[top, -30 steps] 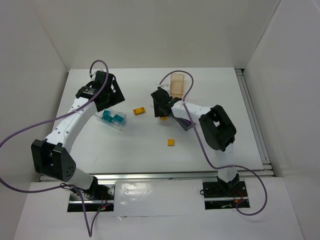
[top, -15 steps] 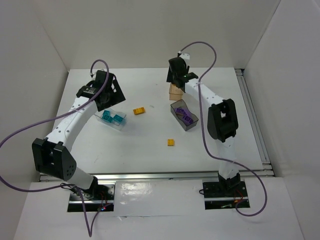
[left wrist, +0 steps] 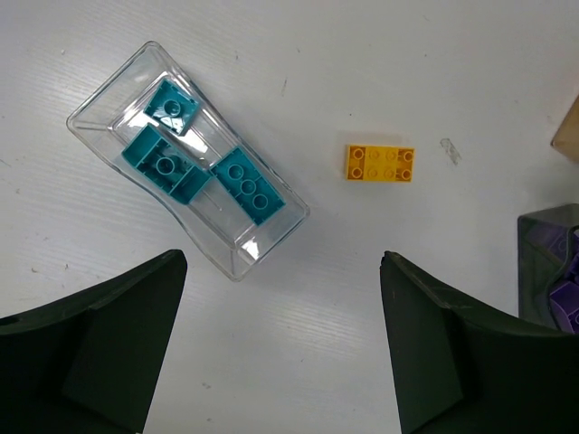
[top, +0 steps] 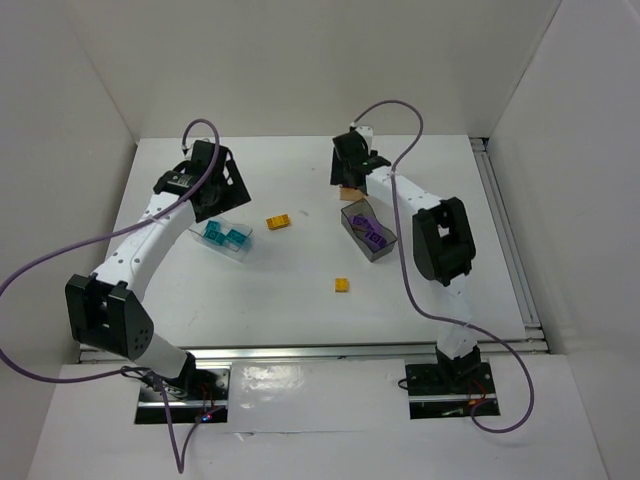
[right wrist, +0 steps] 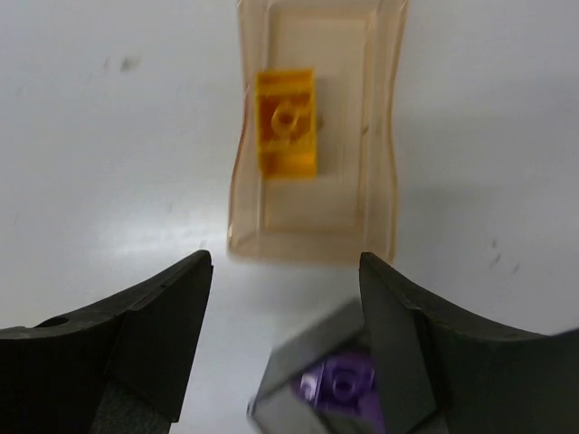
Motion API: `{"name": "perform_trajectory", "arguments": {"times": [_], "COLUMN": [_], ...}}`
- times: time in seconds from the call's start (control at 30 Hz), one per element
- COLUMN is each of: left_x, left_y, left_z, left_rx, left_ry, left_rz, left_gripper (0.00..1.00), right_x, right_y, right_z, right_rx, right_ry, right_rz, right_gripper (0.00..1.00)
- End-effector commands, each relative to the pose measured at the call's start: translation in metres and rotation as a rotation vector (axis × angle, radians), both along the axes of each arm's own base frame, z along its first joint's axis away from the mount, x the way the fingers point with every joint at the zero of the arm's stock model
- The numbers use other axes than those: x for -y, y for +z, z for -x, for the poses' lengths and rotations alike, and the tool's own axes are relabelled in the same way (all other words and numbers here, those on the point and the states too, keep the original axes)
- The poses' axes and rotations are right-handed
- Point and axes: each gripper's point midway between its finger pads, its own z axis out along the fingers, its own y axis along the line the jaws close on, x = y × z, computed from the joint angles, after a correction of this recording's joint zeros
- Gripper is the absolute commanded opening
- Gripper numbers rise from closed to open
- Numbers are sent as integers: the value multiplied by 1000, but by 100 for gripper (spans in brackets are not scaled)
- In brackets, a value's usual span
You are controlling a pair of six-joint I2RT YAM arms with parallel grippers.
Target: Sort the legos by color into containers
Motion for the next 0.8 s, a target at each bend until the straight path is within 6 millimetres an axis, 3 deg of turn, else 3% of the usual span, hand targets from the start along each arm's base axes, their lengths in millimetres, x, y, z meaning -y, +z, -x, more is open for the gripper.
{"name": "perform_trajectory", "arguments": {"times": [0.0, 0.03, 0.1, 0.13, 0.17, 0.2, 0.23, 0.3, 0.37, 0.5, 0.77], "left_x": [-5, -9, -10, -10, -14, -14, -12, -12, -12, -11, -7], "left_y": [16, 21, 22, 22, 26, 26, 24, 24, 20, 17, 18], "left_z": [-6, -5, -3, -3, -2, -2, -2, -2, -1, 1, 0], "left_rx": [48, 61, 64, 64, 75, 76, 74, 74, 65, 55, 64], "left_ry": [6, 8, 8, 8, 18, 18, 12, 12, 12, 6, 3], "left_rz": [-10, -13, -12, -12, -10, -10, -3, -3, -5, 0, 8], "left_gripper": [95, 95, 95, 95, 95, 95, 95, 95, 95, 95, 95], "right_x": [-42, -41, -56, -47, -50, -46, -36, -38, -29, -35, -50], "right_y": [61, 50, 36, 6, 15, 6, -21, -24, -45, -59, -82], "right_z": [51, 81, 122, 152, 173, 190, 220, 249, 275, 294, 293], "right_rx": [104, 62, 20, -59, -54, -90, -183, -212, -283, -318, -330], "right_ry": [115, 148, 198, 208, 217, 180, 186, 170, 161, 162, 197], "right_rz": [-49, -37, -39, -5, -18, -50, -38, -104, -126, -162, -82], "right_gripper": [73, 73, 82, 85, 87, 87, 87, 88, 89, 89, 80]}}
